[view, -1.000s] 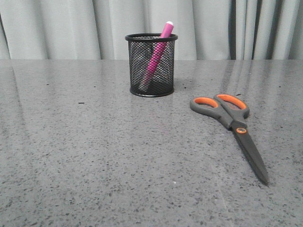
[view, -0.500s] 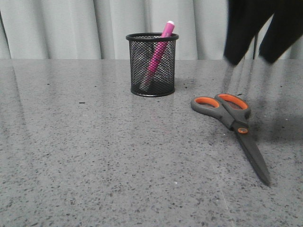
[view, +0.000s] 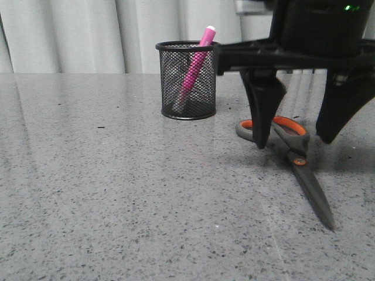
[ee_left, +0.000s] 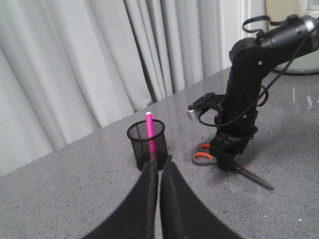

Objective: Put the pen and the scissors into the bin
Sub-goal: 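Lower the right gripper onto the scissors and grasp the handles, then lift the scissors blade-down and carry them above the mesh cup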

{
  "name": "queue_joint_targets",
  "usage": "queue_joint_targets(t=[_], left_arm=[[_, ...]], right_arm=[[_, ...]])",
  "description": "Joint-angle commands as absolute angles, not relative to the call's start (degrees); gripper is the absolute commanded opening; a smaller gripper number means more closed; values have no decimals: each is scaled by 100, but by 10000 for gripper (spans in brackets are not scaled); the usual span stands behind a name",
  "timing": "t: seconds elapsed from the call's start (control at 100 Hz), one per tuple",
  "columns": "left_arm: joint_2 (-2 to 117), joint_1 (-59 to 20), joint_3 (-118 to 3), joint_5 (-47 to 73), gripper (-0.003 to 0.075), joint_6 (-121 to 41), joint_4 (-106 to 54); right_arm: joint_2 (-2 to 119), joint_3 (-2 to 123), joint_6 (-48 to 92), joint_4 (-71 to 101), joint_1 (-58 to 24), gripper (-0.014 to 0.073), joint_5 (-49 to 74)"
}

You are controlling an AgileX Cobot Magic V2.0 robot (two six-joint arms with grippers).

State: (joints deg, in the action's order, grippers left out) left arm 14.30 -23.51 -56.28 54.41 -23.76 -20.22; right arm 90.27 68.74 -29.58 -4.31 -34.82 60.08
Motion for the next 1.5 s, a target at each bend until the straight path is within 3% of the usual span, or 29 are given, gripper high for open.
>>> queue_joint_targets(t=[0.0,0.52,0.59,0.83,1.0,1.23,1.35,1.49], left_arm=[[1574,-2437,-5734,5047,-20,-2327,-2130],[1574,-2450,-5734,5095,-20,-2327,-2117],[1574,-2450,-5734,5095,-20,-2327,-2117],[1574,-2450,-5734,5134,-20,-2327,-2117],[1574,-2450,-5734,5147,-20,-2327,-2117],[1574,-2450,-5723,5414,-20,-2327,-2117],[1574,-2450,-5617,5266,-20,-2327,-2117],[1574,-2450,-5446,4939,-20,-2327,-2117]], right_arm=[[8954,7048,-3153,-543,-3497,416,5863],[9513,6978,-3270,-543,-3485,377,5653],[9551,6978,-3270,-543,-3485,313,5666],[9579,6978,-3270,-554,-3402,-71,5691],[9319,6978,-3233,-813,-3318,-71,5847],[7928,7177,-3233,-1247,-3318,-71,5912],[7460,7362,-3233,-1320,-3318,-71,4902],[7433,7366,-3224,-1463,-3318,-73,2671]])
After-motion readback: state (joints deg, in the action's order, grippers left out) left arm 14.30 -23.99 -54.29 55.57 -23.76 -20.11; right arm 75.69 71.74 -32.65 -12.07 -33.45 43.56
